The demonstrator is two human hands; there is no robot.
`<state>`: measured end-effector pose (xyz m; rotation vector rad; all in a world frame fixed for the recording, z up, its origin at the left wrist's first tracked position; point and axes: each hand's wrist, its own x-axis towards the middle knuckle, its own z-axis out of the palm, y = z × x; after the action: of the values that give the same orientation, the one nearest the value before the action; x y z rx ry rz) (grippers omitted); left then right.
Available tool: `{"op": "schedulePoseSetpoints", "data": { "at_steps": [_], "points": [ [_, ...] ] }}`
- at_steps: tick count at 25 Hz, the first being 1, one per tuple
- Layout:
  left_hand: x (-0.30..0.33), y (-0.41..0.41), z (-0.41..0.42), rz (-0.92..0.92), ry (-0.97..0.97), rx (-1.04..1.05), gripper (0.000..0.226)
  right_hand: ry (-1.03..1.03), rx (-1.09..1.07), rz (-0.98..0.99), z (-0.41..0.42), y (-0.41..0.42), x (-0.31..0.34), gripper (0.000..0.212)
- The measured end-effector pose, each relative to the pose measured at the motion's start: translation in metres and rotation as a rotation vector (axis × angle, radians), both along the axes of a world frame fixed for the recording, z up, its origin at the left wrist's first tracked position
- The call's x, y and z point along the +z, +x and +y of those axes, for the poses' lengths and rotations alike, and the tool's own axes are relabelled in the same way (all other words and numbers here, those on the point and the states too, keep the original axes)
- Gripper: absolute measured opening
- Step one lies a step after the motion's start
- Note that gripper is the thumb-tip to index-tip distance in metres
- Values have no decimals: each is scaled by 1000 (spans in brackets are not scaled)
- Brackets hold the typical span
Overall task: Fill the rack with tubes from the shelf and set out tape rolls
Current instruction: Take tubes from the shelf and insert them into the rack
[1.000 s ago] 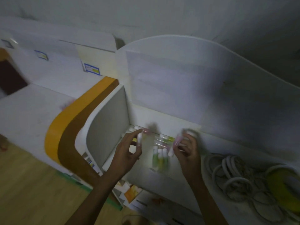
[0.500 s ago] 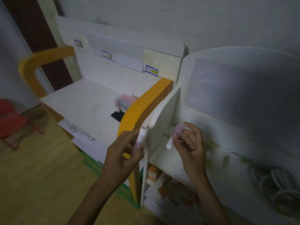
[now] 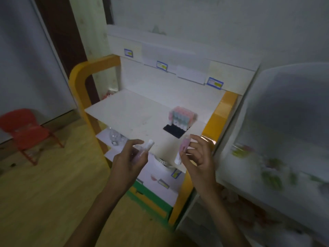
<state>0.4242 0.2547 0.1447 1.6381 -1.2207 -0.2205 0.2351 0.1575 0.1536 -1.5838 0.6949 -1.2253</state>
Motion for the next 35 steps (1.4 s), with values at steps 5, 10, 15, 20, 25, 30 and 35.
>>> {"op": "schedulePoseSetpoints", "data": {
  "at_steps": [5, 10, 15, 20, 25, 30, 35],
  "points": [
    [-6, 47, -22, 74, -61, -31, 17, 72, -41, 73, -19, 52, -19, 45],
    [-28, 95, -83, 42, -78, -162, 21, 120, -146, 113, -66, 91, -47, 43],
    [-38, 125, -155, 115, 18, -248, 36, 174, -276, 44, -114, 122, -74, 43],
    [-42, 138, -215, 79, 49, -354, 40, 98, -455, 117, -146, 139, -83, 39],
    [-47, 143, -269, -79, -84, -498, 42, 63, -574, 217, -160, 143, -81, 33],
    [-59, 146, -317, -159, -83, -656, 27, 107, -701, 218, -166, 153, -79, 22],
    [-66, 142, -344, -216, -70, -771, 31, 132, -875, 229, -166, 159, -86, 30]
  ]
}}
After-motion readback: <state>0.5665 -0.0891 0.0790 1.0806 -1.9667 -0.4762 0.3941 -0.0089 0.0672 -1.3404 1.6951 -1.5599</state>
